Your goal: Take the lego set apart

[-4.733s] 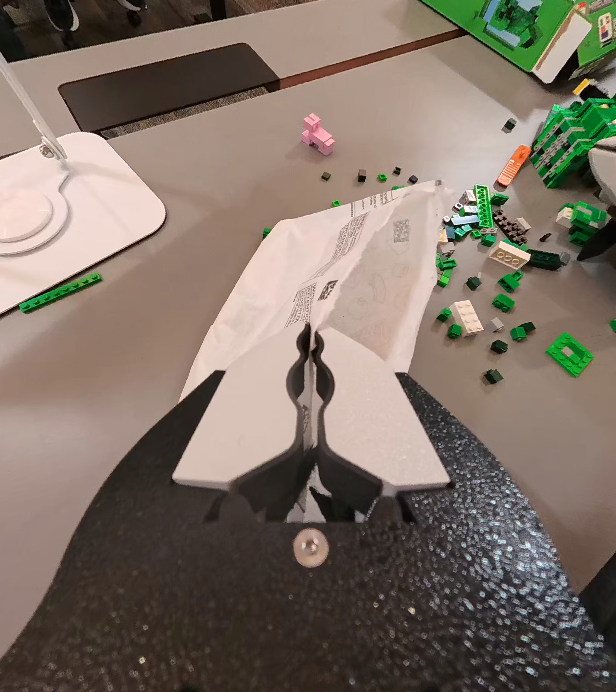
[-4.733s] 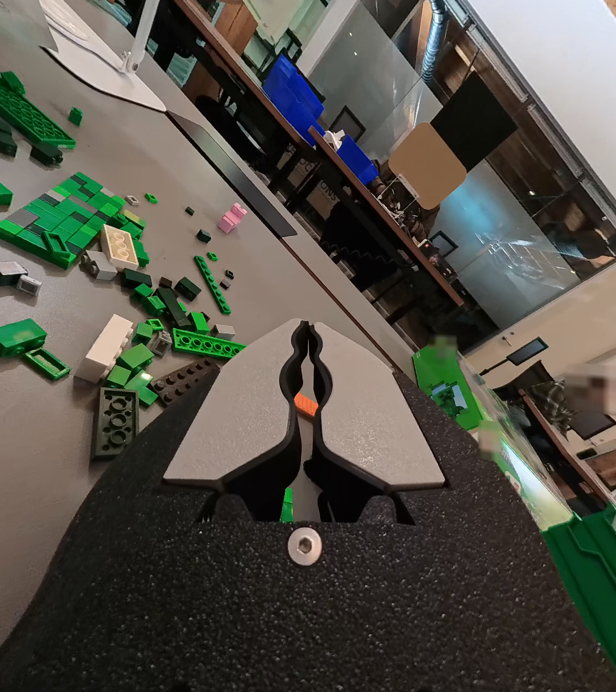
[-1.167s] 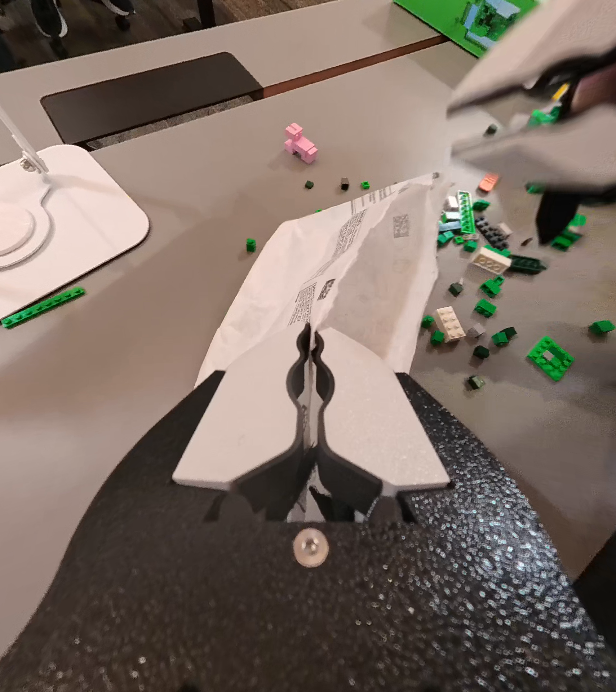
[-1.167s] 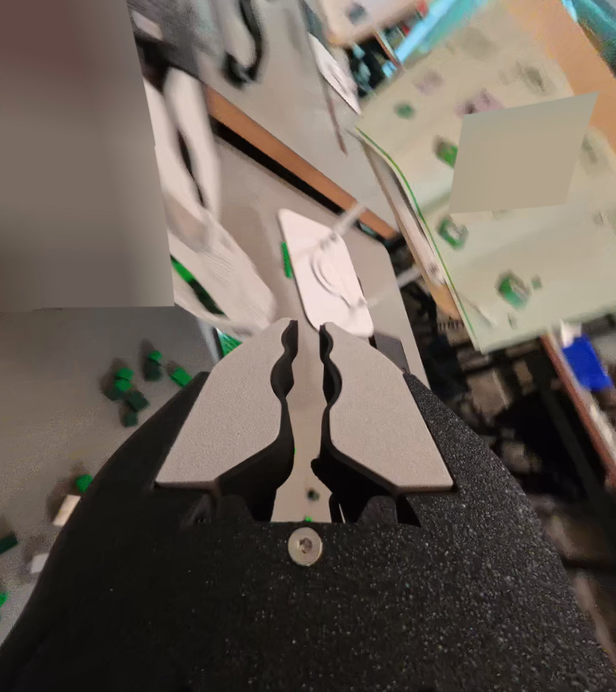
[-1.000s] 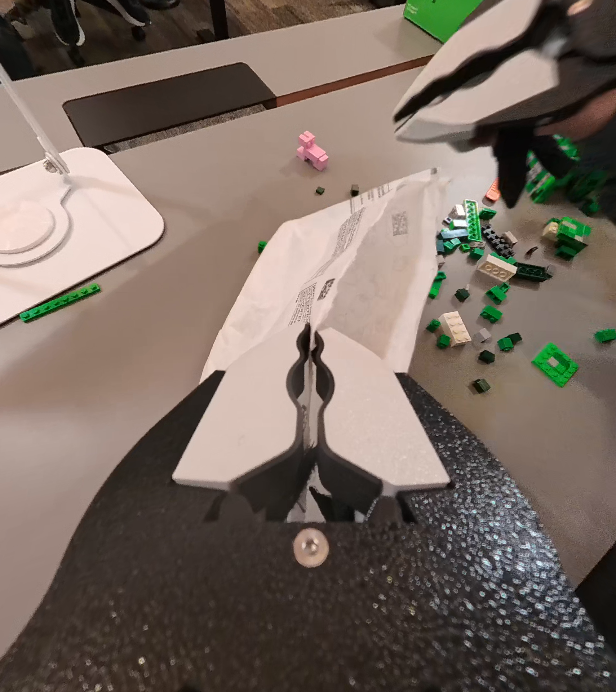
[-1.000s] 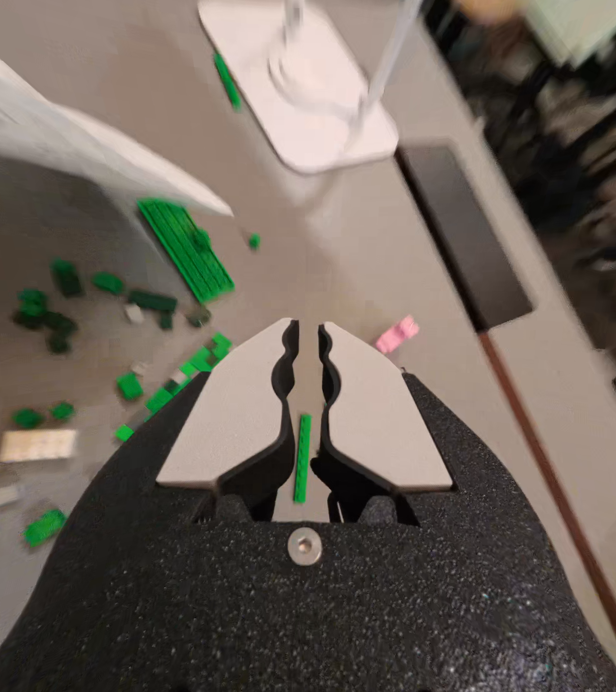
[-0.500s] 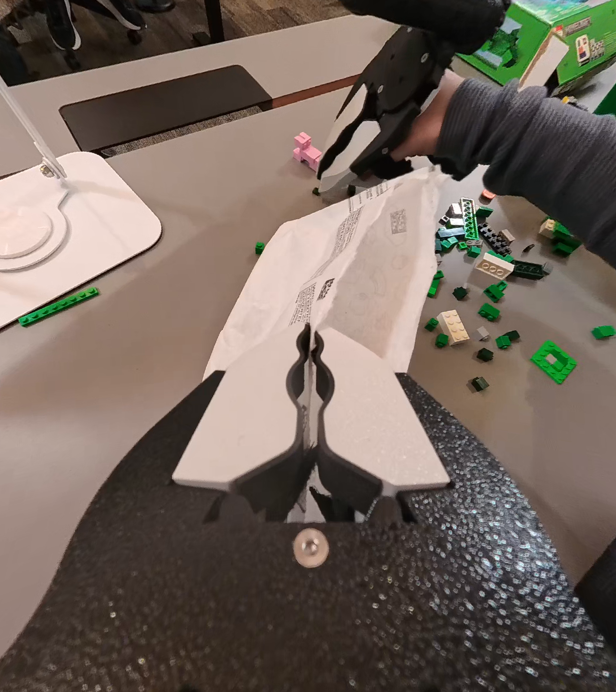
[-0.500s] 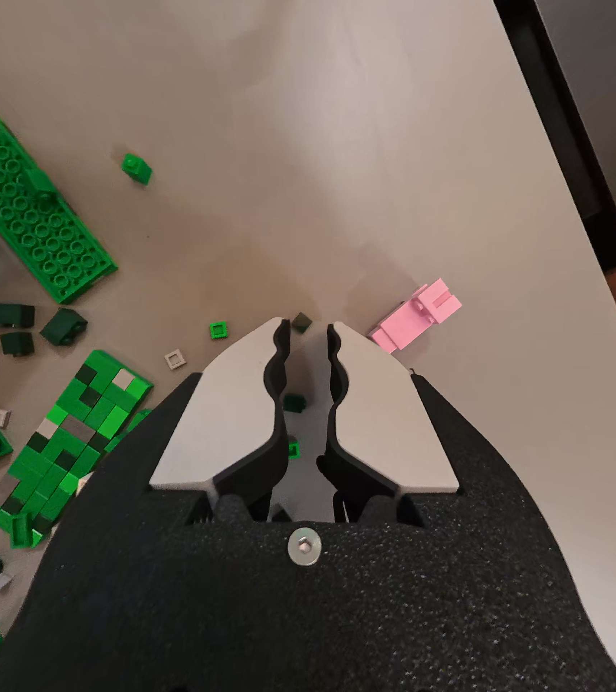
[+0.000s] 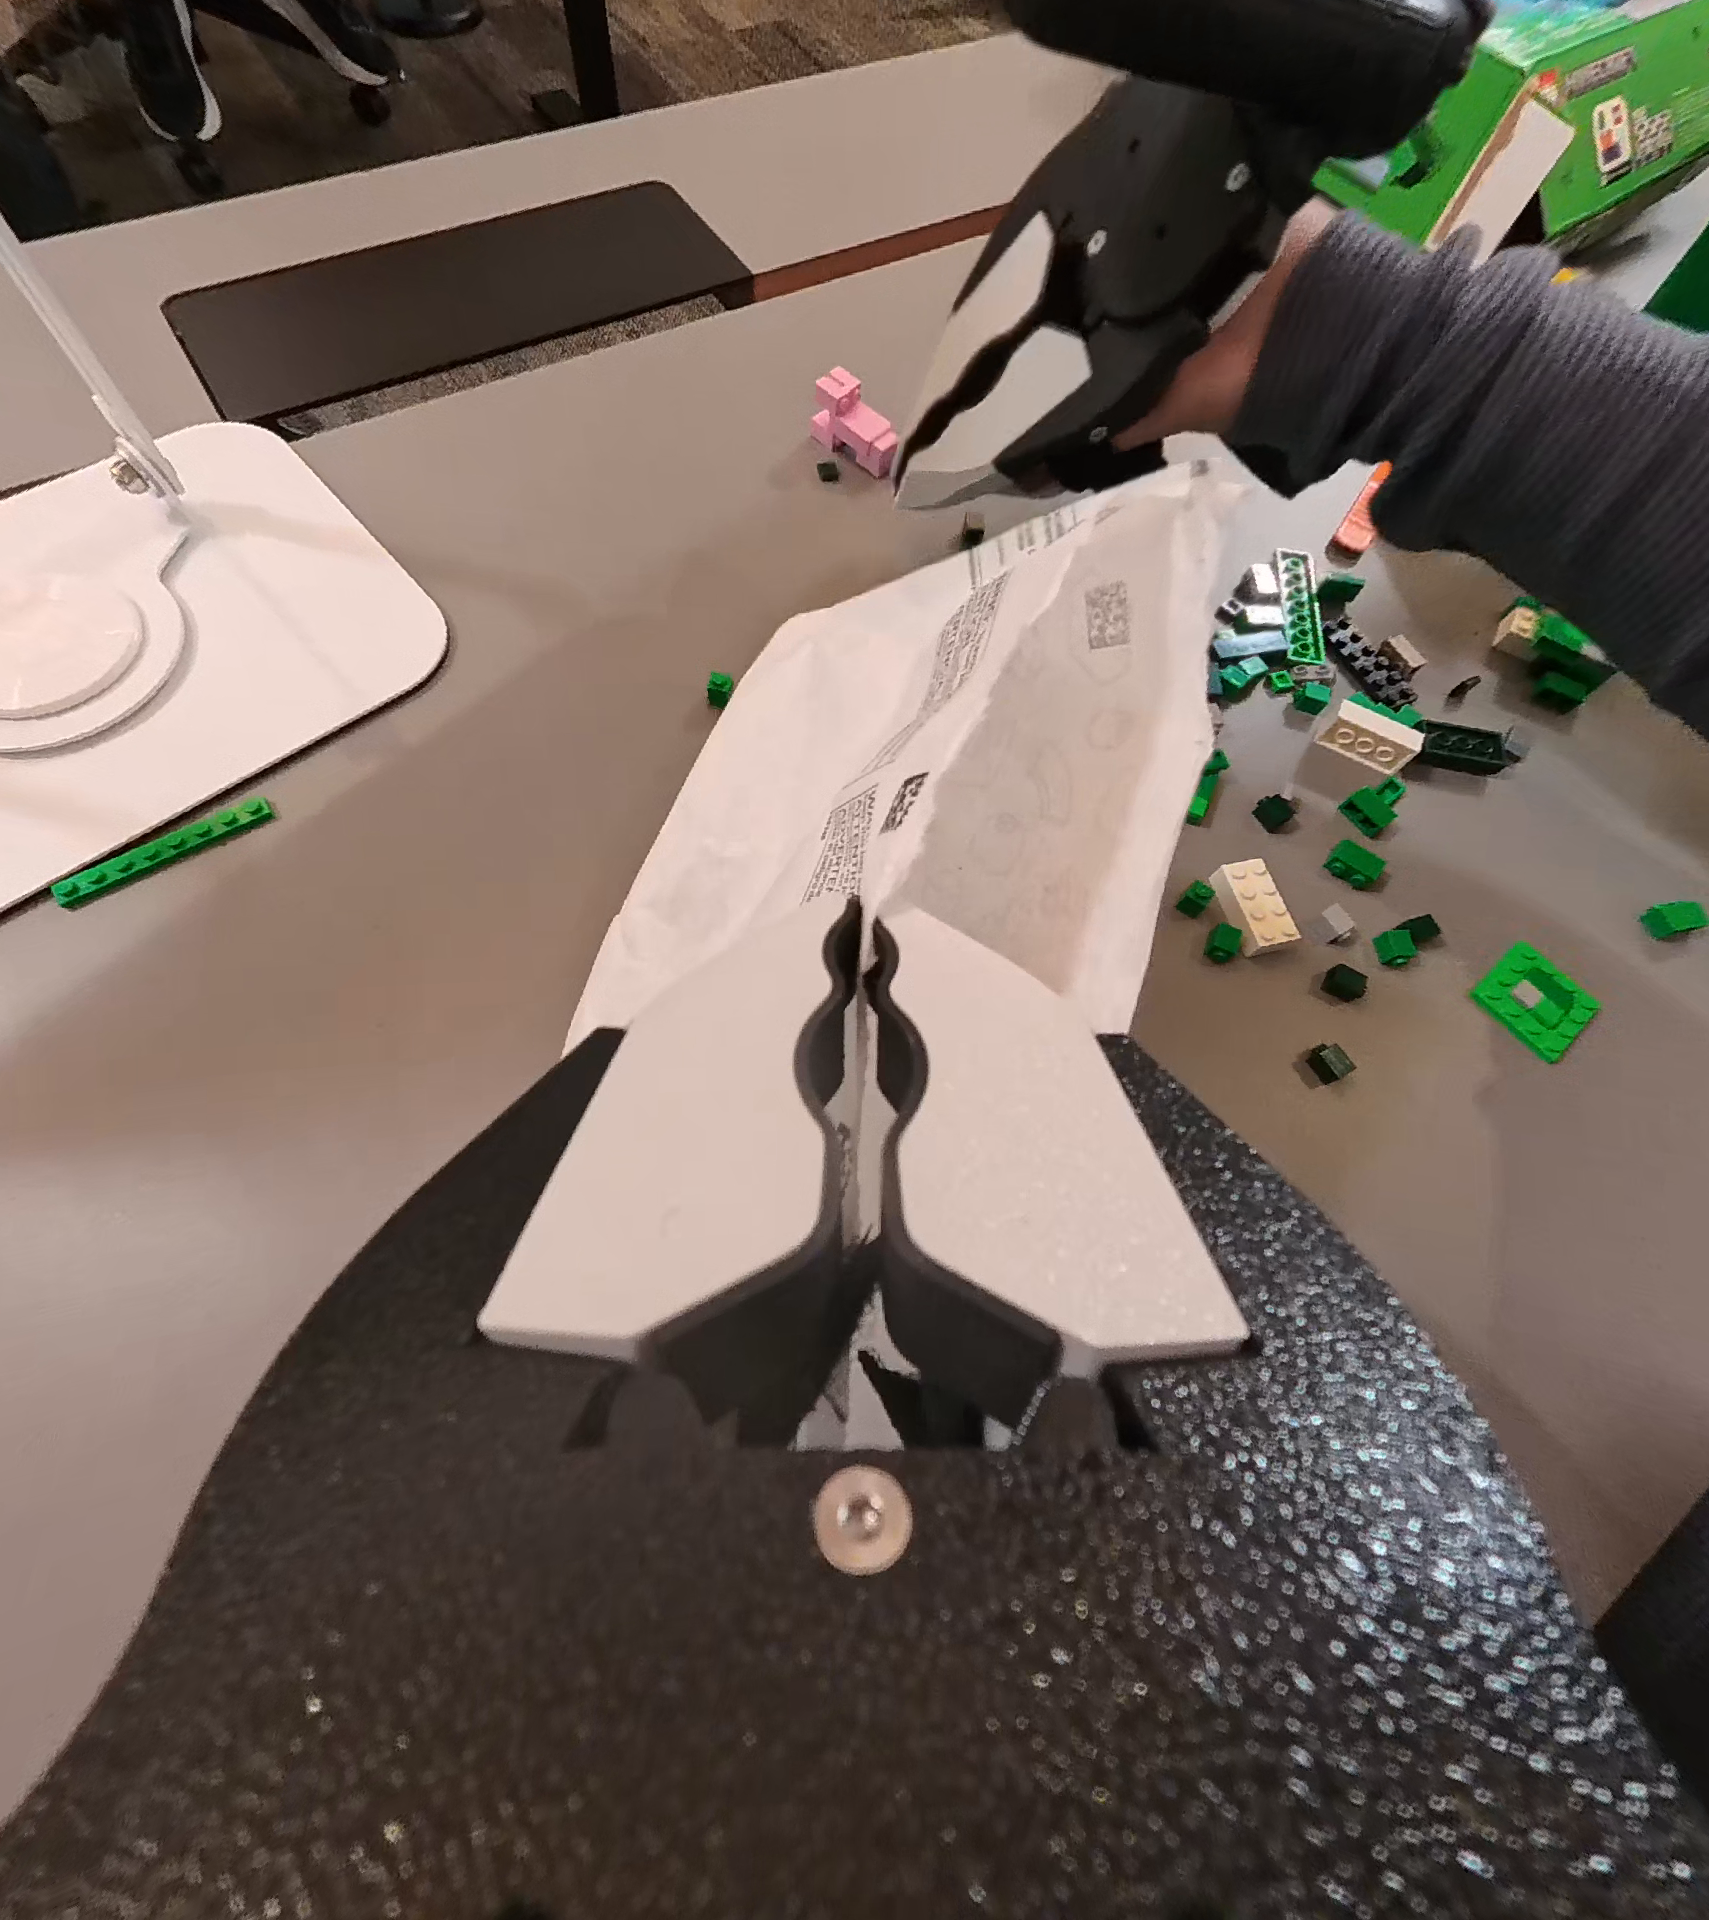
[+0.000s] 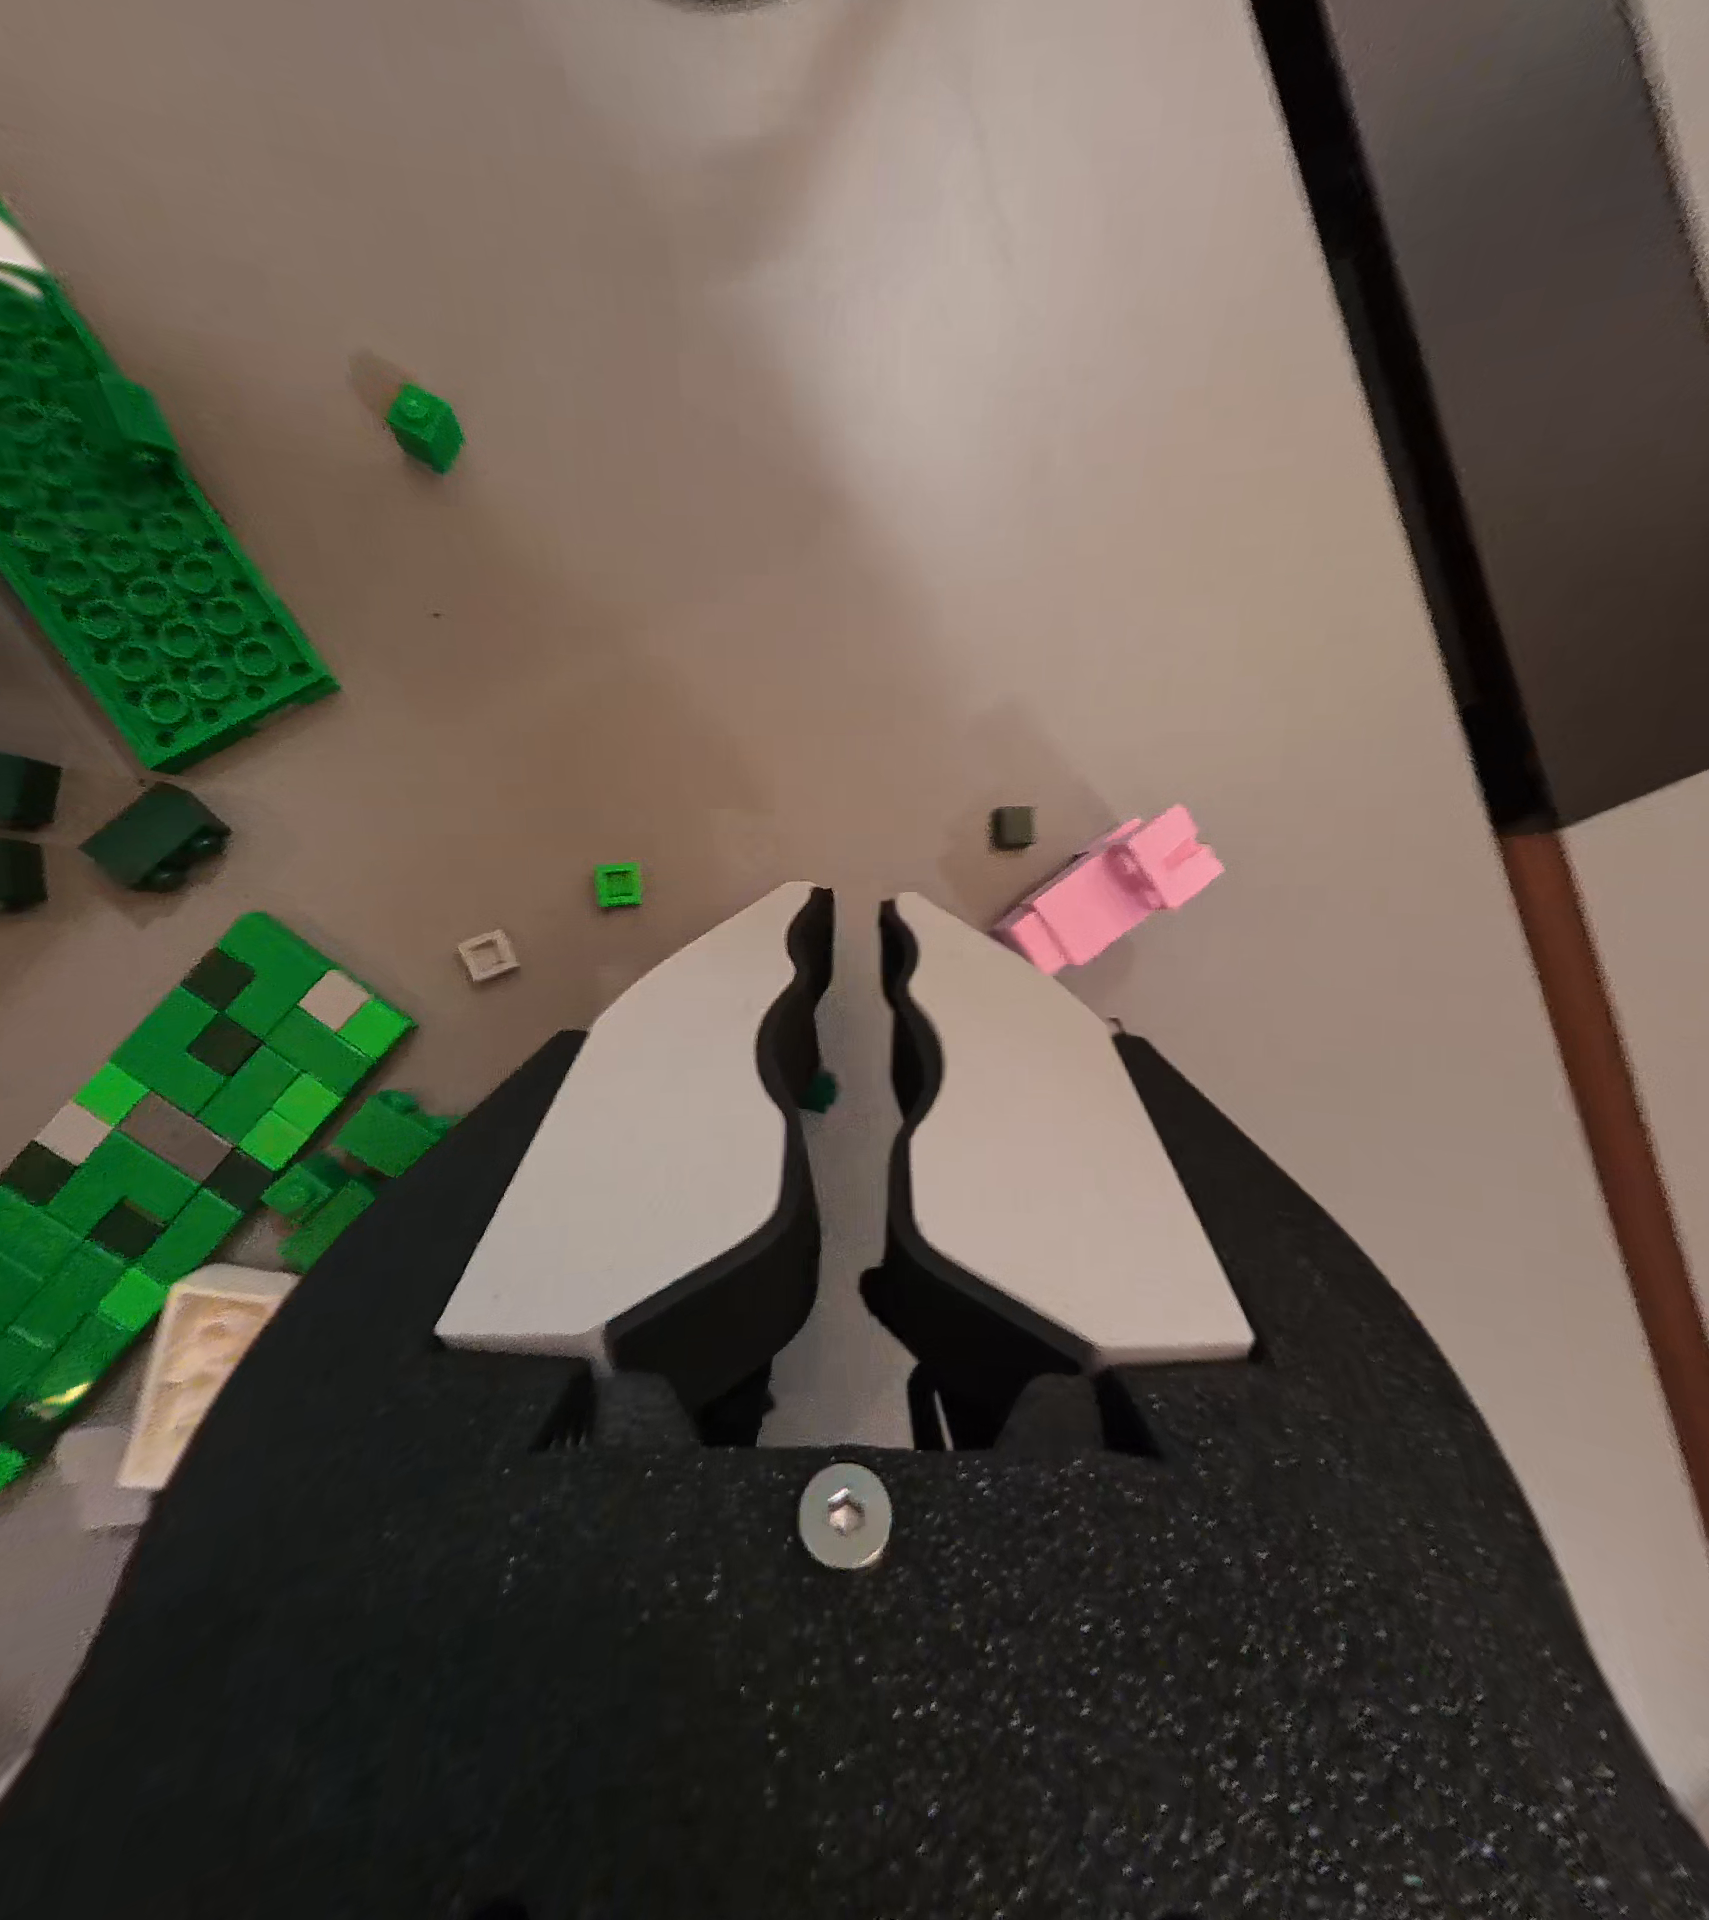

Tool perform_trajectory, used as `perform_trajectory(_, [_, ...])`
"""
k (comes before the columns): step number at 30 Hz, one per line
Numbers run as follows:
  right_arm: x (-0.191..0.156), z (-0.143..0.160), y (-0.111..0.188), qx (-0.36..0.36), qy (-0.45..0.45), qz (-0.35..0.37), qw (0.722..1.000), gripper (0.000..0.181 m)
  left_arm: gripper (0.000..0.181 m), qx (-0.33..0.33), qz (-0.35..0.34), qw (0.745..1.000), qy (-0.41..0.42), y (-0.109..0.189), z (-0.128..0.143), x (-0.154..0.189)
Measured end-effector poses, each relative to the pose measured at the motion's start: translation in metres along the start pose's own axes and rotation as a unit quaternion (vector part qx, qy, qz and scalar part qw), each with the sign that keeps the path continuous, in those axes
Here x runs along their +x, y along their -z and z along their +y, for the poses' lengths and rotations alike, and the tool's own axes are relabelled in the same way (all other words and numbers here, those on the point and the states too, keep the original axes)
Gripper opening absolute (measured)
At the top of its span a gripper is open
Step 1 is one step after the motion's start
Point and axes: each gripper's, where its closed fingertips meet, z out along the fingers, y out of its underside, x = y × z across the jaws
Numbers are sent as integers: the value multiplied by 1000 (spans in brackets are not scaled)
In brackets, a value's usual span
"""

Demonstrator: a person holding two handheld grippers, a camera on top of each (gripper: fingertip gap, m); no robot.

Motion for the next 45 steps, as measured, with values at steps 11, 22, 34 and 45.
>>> perform_trajectory(11, [12,-11,-14,-38,69,-60,995,23,0,6,-4,1000,1,5,-1,-3])
perform_trajectory(22, [31,-2,-28,-190,122,-126,966,23,0,2,3,1000,0,2,0,-1])
perform_trajectory(34, [35,4,-30,-208,121,-136,961,7,0,-2,6,1000,2,-1,2,-2])
perform_trajectory(45, [-18,-28,29,-71,211,-87,971,7,0,2,-6,1000,5,1,0,-5])
